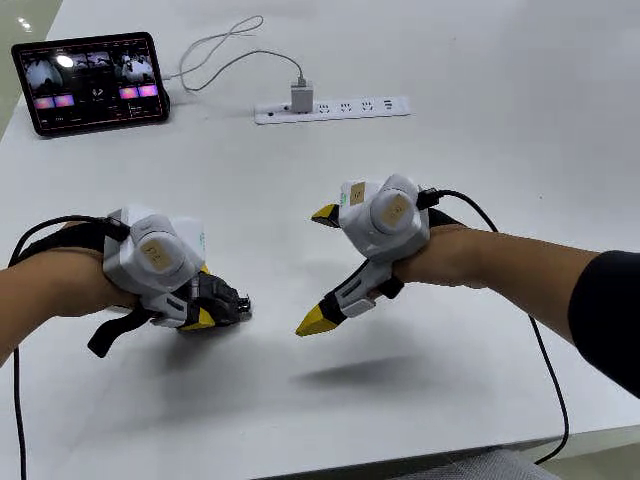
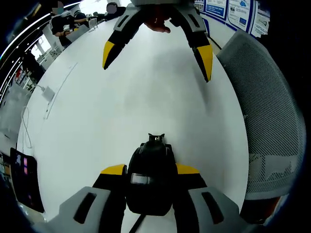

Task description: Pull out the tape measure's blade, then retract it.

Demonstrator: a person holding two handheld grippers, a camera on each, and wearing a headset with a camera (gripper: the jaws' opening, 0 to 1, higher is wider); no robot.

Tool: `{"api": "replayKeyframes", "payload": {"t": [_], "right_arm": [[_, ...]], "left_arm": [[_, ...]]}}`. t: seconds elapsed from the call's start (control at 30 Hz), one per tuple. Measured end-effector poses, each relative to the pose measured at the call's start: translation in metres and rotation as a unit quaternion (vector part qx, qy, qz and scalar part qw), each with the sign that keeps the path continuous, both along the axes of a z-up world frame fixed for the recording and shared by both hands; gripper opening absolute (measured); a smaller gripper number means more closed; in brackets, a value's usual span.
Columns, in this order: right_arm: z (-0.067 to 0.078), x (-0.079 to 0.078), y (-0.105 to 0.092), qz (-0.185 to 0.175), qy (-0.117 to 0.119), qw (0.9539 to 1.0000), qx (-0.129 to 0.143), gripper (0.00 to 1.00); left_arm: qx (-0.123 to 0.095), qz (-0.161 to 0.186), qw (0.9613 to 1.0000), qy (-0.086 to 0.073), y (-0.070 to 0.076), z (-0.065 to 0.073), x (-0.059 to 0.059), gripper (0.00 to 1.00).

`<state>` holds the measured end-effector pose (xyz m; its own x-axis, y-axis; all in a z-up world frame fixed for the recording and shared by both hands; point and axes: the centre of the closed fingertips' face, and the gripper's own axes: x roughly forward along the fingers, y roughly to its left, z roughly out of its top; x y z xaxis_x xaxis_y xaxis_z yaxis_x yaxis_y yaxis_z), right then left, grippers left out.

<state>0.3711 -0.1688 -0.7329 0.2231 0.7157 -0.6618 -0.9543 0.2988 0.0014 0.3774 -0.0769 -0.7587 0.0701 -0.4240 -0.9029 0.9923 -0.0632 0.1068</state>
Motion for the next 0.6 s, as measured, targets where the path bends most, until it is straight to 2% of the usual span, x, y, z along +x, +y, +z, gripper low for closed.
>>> {"api": "replayKeyframes", "payload": {"t": [0.27,0.6], "right_arm": [[-0.003,0.005,0.013,0.011,-0.002,0.9999,0.002,0.99],[-0.010,0.001,0.035,0.039,0.000,0.9992,-0.002,0.99]], "left_arm": [[-0.009,0.005,0.9999,0.000,-0.001,0.000,0.000,0.31],[-0.010,-0.007,0.9999,0.001,-0.002,-0.001,-0.001,0.31]]}}
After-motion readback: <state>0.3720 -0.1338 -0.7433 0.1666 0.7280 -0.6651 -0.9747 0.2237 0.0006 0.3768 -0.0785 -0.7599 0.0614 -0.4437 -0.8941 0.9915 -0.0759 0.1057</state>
